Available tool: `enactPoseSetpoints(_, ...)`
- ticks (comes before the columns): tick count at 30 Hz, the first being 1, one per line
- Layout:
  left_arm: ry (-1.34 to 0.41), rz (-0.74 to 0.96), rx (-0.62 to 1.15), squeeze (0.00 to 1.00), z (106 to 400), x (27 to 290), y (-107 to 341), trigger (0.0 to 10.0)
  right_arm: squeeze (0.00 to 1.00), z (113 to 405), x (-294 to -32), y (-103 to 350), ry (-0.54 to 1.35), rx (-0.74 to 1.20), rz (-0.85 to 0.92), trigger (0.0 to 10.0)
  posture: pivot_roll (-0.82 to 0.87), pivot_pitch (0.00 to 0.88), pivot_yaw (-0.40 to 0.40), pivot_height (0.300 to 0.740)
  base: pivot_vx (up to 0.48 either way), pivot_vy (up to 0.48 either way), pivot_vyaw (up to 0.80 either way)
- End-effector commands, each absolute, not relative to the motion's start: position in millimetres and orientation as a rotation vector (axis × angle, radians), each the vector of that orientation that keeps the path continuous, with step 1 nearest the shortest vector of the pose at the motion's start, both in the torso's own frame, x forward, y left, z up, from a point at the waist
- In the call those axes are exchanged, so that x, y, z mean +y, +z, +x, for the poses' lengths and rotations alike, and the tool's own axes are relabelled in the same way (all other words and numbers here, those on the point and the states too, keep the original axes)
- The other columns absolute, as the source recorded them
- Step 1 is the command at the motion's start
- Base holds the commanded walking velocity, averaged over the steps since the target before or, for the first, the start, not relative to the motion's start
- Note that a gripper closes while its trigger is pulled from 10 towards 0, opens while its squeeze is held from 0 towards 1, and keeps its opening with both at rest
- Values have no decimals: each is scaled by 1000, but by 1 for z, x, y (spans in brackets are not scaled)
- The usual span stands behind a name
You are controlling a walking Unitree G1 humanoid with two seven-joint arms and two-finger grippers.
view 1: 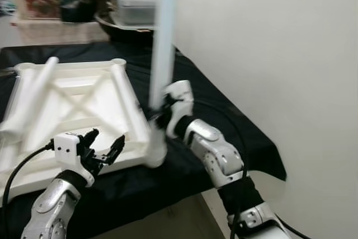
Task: Building children table
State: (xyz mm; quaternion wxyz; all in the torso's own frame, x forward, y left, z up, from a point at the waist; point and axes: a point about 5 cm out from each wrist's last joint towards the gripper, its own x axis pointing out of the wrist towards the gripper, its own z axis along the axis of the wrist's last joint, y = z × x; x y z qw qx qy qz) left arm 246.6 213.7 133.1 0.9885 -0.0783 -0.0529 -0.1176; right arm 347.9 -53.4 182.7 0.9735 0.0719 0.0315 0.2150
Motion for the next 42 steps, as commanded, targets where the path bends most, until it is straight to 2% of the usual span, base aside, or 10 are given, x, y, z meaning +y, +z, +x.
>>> enactPoseSetpoints(1, -244, -173, -95, 0, 246, 212, 130, 10000, 0, 343, -73, 154, 304, 214, 144, 2118, 152, 0, -137, 740, 0, 0, 0)
enactPoseSetpoints(5, -246, -174, -95, 0, 246, 211, 130, 10000, 0, 337, -64, 153, 373, 216, 147, 10000, 152, 0, -136, 740, 0, 0, 0)
enactPoseSetpoints(9, -249, -175, -95, 0, 247, 211, 130, 10000, 1000, 333, -46, 171, 551, 115, 214, 10000, 148, 0, -134, 740, 0, 0, 0)
enactPoseSetpoints(11, -250, -175, -95, 0, 247, 211, 130, 10000, 1000, 330, -37, 179, 677, 91, 256, 10000, 148, 0, -134, 740, 0, 0, 0)
enactPoseSetpoints(12, -251, -176, -95, 0, 247, 211, 130, 10000, 0, 325, -31, 189, 809, 47, 271, 10000, 148, 0, -137, 740, 0, 0, 0)
enactPoseSetpoints(23, -247, -180, -101, 0, 248, 211, 131, 10000, 0, 281, -25, 190, 1414, 25, 139, 10000, 154, 0, -149, 740, 0, 0, 0)
enactPoseSetpoints(26, -244, -181, -103, 0, 248, 211, 131, 10000, 0, 291, -23, 184, 1298, 30, 161, 0, 161, 0, -152, 740, 0, 0, 0)
enactPoseSetpoints(38, -252, -185, -101, 0, 247, 211, 131, 10000, 0, 345, -67, 137, 381, 289, 168, 275, 149, 0, -138, 740, 0, 0, 0)
enactPoseSetpoints(39, -253, -184, -100, 0, 247, 211, 131, 10000, 0, 344, -69, 133, 363, 300, 140, 10000, 149, 0, -138, 740, 0, 0, 0)
enactPoseSetpoints(42, -253, -184, -99, 0, 247, 211, 131, 10000, 0, 339, -63, 139, 428, 252, 156, 10000, 154, 0, -136, 740, 0, 0, 0)
